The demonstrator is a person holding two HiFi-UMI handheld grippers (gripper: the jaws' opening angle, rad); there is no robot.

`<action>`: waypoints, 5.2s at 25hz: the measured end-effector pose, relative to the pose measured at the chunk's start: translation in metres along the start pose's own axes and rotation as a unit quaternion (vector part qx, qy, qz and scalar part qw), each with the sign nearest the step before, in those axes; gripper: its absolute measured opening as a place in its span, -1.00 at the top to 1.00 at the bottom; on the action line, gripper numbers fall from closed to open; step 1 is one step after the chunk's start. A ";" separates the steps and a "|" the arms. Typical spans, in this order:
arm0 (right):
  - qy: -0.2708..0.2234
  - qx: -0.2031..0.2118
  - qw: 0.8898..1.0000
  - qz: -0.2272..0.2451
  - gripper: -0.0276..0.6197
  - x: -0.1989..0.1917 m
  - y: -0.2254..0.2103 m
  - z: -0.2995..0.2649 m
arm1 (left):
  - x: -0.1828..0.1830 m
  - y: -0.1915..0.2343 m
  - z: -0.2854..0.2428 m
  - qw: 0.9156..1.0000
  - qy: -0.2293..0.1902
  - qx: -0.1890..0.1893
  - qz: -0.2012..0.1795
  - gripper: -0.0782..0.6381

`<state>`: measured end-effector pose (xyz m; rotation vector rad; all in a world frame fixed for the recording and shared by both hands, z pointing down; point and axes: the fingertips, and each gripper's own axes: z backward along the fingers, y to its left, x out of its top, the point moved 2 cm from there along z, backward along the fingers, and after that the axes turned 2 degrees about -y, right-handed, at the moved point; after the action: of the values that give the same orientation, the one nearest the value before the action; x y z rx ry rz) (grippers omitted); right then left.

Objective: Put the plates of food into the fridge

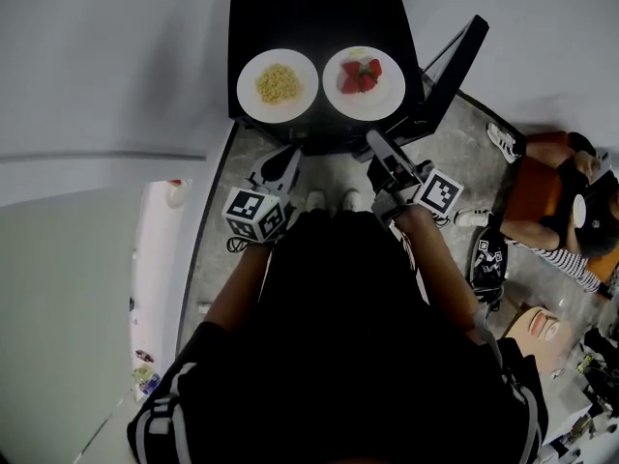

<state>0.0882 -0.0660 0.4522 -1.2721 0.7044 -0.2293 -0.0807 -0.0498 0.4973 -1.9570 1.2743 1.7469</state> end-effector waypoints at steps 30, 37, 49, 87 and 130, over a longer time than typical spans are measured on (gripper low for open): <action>-0.086 -0.016 0.978 -0.188 0.36 0.020 -0.025 -0.021 | -0.001 0.013 -0.003 1.000 0.007 0.026 0.008 0.72; -0.098 -0.008 0.974 -0.205 0.66 0.023 -0.026 -0.019 | -0.006 0.016 -0.003 0.999 0.011 0.028 0.010 0.72; -0.086 -0.015 0.976 -0.197 0.71 0.019 -0.025 -0.017 | -0.010 0.014 -0.002 0.999 0.017 0.032 0.014 0.72; -0.073 -0.007 0.977 -0.199 0.76 -0.006 -0.010 0.026 | -0.007 0.001 -0.005 1.000 0.005 0.004 0.012 0.72; -0.022 -0.058 0.978 -0.198 0.80 -0.055 -0.030 0.083 | -0.018 -0.011 -0.003 1.000 0.016 -0.005 0.015 0.72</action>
<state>0.1017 0.0195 0.5097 -1.5194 0.4251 -0.4889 -0.0691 -0.0372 0.5102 -1.9886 1.3140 1.7476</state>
